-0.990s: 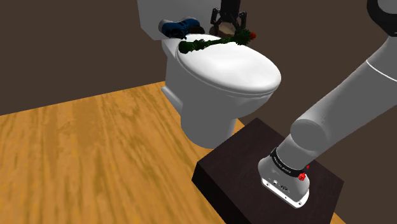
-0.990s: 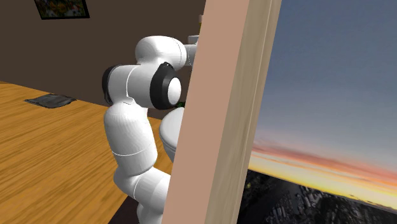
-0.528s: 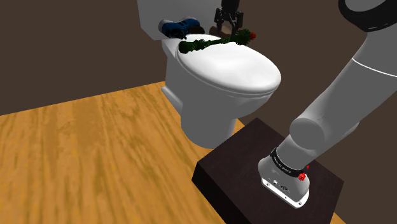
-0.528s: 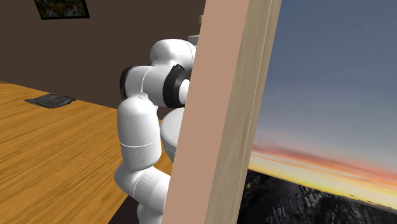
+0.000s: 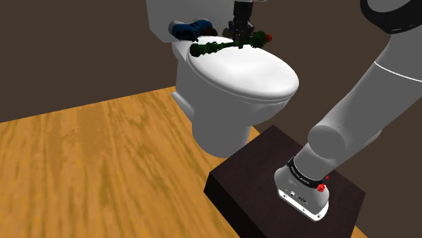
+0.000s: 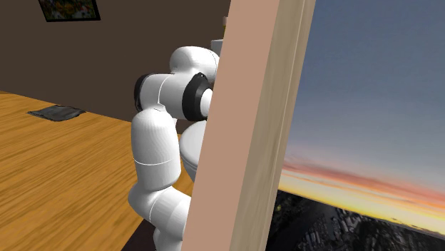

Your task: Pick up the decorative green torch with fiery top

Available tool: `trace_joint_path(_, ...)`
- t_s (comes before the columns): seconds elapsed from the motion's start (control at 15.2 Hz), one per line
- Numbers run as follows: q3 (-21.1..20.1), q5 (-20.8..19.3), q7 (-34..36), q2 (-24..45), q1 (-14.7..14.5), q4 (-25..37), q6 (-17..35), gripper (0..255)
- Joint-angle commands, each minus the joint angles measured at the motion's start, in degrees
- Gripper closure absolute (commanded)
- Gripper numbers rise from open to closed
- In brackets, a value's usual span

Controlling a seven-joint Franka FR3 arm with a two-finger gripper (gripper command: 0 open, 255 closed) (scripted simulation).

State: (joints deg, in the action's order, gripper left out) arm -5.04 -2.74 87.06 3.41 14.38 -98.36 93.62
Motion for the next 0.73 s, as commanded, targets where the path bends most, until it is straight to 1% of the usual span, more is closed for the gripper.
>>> trace_joint_path(0.0,0.0,0.0,0.0,0.0,0.0,-0.1,0.1,255)
trace_joint_path(0.46,0.0,0.0,-0.1,0.1,0.0,0.0,0.0,255)
trace_joint_path(0.66,0.0,0.0,-0.1,0.1,0.0,2.4,-2.3,255)
